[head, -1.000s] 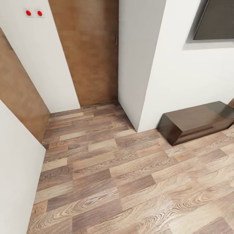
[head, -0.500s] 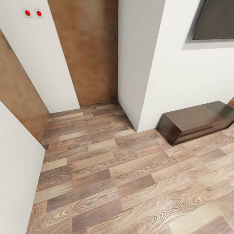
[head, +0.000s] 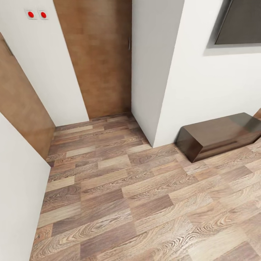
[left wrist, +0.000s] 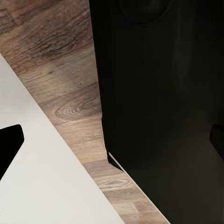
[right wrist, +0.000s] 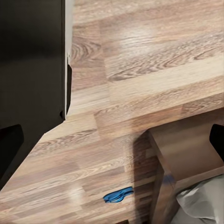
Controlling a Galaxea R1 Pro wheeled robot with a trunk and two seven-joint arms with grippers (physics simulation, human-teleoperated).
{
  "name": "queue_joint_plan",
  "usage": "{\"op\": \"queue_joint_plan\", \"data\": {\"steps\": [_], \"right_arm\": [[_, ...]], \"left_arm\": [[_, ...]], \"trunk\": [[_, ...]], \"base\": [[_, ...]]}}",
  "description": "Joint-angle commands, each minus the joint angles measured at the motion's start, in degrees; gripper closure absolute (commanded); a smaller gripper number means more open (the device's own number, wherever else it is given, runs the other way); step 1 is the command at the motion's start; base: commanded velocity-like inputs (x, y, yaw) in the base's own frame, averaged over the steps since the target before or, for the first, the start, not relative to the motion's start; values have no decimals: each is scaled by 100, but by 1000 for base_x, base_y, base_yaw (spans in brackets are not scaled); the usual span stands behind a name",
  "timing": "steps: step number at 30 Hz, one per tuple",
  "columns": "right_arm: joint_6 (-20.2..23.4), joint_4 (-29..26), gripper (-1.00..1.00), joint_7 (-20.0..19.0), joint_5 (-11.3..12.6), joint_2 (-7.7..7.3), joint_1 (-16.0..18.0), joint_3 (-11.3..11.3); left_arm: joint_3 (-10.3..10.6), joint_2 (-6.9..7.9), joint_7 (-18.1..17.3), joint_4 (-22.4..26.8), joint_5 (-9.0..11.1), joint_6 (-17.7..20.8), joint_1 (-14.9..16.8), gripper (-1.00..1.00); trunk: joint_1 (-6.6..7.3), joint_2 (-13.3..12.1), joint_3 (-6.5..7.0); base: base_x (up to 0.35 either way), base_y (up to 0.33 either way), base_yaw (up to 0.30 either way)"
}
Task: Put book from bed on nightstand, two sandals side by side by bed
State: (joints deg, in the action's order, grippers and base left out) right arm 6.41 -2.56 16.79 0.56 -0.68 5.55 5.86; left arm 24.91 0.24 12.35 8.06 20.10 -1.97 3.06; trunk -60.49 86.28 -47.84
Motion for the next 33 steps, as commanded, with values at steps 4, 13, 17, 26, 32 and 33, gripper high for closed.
{"op": "queue_joint_plan", "data": {"steps": [4, 13, 17, 26, 32, 33], "right_arm": [[53, -11, -100, 17, 5, 3, -1, 47], [41, 64, -100, 17, 5, 1, -8, 47], [40, 84, -100, 17, 5, -5, -9, 47], [38, 101, -100, 17, 5, -2, -10, 47], [42, 105, -100, 17, 5, 24, -10, 50], [42, 105, -100, 17, 5, 24, -10, 50]], "left_arm": [[49, 2, 21, 2, 55, -14, 1, -100], [49, 2, 22, 2, 55, -18, 1, -100], [49, 2, 22, 2, 55, -16, 1, -100], [49, 2, 22, 2, 55, -14, 1, -100], [49, 2, 20, 2, 55, -14, 1, -100], [49, 2, 20, 2, 55, -14, 1, -100]], "trunk": [[0, 2, -4], [0, 2, -4], [0, 2, -4], [0, 2, -4], [0, 2, -4], [0, 2, -4]], "base": [[0, 0, -7], [0, 0, -64], [0, 0, -101], [0, 0, -115], [0, 0, -125], [0, 0, -130]]}}
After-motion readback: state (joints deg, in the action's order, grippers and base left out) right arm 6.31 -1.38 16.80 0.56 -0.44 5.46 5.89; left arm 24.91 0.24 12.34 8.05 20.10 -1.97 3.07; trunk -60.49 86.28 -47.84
